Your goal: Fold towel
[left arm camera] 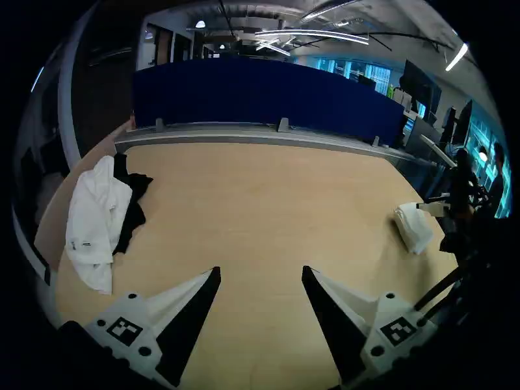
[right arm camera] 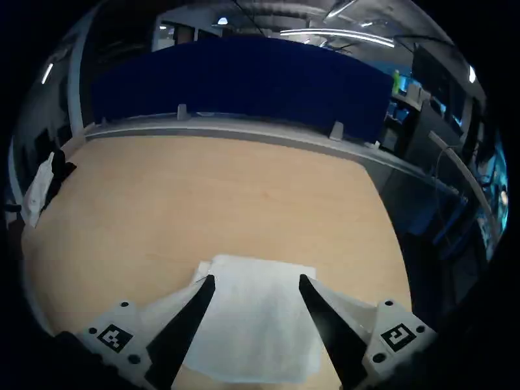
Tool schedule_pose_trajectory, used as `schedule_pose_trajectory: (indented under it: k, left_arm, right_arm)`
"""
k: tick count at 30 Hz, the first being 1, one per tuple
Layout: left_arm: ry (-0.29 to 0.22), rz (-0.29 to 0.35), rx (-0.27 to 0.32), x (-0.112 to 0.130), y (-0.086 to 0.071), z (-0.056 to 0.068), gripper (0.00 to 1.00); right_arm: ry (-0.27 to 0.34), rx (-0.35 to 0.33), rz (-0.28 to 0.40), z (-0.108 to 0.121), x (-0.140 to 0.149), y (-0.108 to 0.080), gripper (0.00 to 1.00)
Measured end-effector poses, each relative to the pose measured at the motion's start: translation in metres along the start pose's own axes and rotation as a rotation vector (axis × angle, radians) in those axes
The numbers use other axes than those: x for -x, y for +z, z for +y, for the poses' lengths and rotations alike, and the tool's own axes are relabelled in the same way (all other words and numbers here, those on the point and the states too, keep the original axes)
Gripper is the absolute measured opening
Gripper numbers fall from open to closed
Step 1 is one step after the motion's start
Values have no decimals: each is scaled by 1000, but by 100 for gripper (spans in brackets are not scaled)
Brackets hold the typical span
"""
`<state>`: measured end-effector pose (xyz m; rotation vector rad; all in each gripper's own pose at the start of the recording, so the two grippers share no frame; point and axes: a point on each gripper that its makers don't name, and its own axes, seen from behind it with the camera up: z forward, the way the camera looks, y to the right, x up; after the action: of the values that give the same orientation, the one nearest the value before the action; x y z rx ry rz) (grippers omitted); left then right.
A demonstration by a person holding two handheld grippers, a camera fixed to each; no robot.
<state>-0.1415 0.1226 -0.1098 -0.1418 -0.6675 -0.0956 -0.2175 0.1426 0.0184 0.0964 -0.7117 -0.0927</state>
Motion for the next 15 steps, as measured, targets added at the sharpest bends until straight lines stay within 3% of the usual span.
schedule_pose_trajectory:
  k: [6, 15]
  left_arm:
    - [-7, 15, 2, -2, -1, -3, 93]
    - [-18, 61, 16, -14, -1, -7, 93]
  right_arm:
    - [60, 35, 156, -7, -39, -18, 100]
    - [123, 71, 407, -35, -92, -70, 100]
